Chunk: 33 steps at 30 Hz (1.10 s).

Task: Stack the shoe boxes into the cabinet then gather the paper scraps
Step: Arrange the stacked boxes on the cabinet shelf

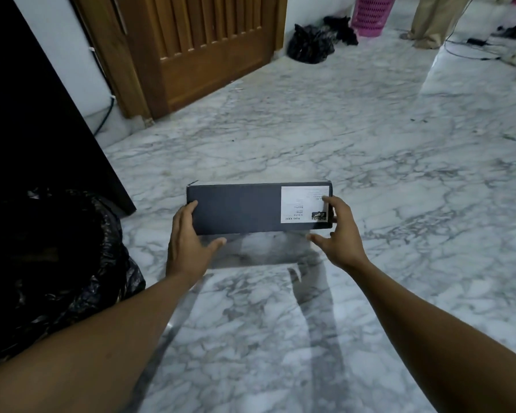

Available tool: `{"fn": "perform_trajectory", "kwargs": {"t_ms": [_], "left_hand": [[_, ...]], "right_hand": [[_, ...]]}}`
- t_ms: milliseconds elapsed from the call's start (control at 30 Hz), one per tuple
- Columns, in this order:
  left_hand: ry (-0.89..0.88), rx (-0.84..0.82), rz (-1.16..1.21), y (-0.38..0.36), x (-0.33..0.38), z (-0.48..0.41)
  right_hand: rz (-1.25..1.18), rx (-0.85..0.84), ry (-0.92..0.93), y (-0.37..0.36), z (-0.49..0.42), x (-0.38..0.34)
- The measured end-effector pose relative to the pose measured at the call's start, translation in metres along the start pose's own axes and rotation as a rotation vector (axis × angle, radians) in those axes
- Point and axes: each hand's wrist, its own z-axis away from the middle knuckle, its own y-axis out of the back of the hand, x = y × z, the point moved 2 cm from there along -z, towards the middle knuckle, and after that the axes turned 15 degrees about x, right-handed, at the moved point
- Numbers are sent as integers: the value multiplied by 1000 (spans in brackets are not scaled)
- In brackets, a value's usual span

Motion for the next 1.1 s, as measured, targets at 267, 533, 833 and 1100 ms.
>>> {"fn": "perform_trajectory", "kwargs": {"t_ms": [267, 533, 833, 1100], "left_hand": [[-39, -3, -50, 22, 13, 10], [31, -48, 39, 22, 12, 13], [262, 18, 244, 1, -11, 36], [209, -7, 175, 0, -18, 43]], "right_hand": [[-28, 4, 7, 31, 18, -17], [-118, -8, -51, 23, 34, -23], [-226, -68, -263, -4, 60, 14], [-138, -69, -240, 9, 64, 16]]}}
